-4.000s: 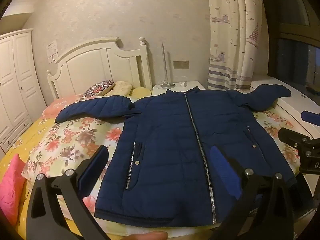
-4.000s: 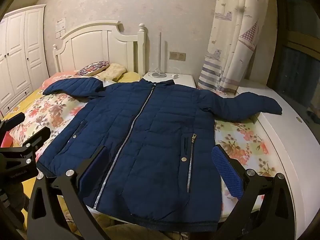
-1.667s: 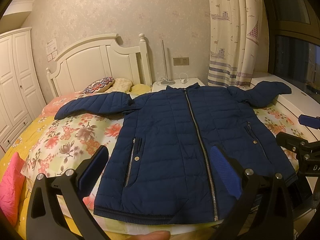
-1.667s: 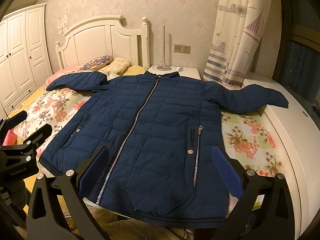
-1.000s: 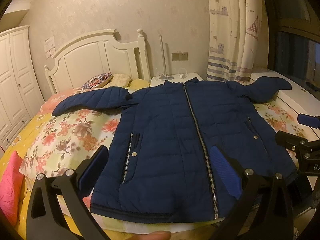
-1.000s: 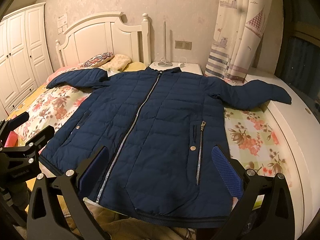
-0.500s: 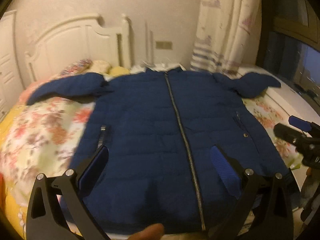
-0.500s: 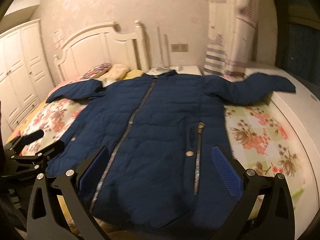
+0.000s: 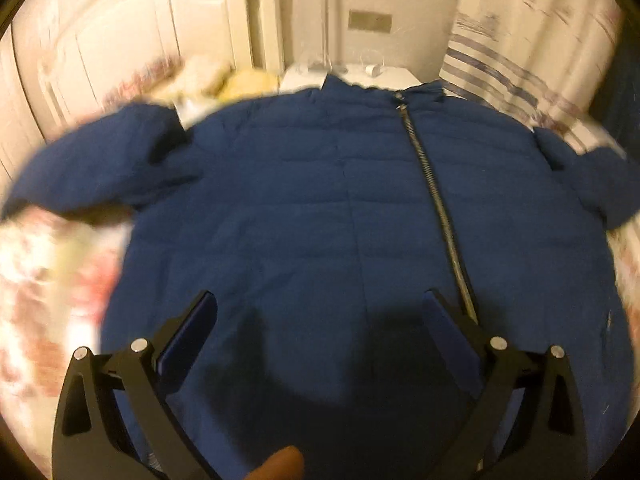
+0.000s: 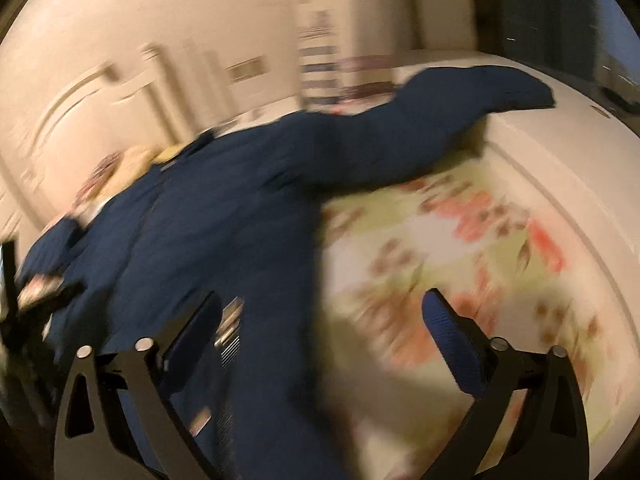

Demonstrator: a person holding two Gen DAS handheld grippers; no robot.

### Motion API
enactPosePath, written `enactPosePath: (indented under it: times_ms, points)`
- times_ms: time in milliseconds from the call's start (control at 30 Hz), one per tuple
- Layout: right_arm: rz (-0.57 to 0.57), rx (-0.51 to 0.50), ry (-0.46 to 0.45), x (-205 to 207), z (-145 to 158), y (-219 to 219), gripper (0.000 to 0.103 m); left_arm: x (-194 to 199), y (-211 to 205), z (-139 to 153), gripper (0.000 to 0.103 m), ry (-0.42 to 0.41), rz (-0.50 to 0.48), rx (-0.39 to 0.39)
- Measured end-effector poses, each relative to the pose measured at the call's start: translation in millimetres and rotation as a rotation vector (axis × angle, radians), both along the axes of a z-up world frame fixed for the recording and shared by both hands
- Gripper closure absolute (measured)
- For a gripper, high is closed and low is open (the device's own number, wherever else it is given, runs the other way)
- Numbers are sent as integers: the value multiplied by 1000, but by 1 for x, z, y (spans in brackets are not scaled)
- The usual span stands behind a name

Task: Fold large clothes
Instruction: 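Grasp the navy jacket sleeve nearest the right tool with the right tool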

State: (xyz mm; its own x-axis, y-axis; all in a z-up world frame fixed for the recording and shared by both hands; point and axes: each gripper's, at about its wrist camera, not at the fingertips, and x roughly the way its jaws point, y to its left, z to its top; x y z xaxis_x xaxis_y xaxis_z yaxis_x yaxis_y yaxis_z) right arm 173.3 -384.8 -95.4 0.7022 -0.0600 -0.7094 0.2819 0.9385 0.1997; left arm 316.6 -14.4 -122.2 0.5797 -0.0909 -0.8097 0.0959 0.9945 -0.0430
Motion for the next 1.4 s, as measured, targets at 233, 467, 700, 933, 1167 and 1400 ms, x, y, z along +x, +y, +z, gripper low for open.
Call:
enactPosePath:
  times_ms: [233,467,700,933,1167,1400]
  points:
    - [-226,43,11,82,-25,-92,24,5,8,-22,2,-13,-21,-55]
    - [-380,72,-20,138,-36,-142,29,-1,0,-25,2,-11,-26,-16]
    - [-227,0,-195,154,-12,-113,74,0,-3,-25,2,-12,-26,-14]
    - [57,-253,-346,170,64,28,74,0,-2,-25,2,-12,-26,-14]
    - [524,-396,-291,196,52,198,73,-2,2,-24,2,-18,-27,-45]
    - [724,-385,54,206,-33,244,27,-2,6,-24,2,-24,-28,-72]
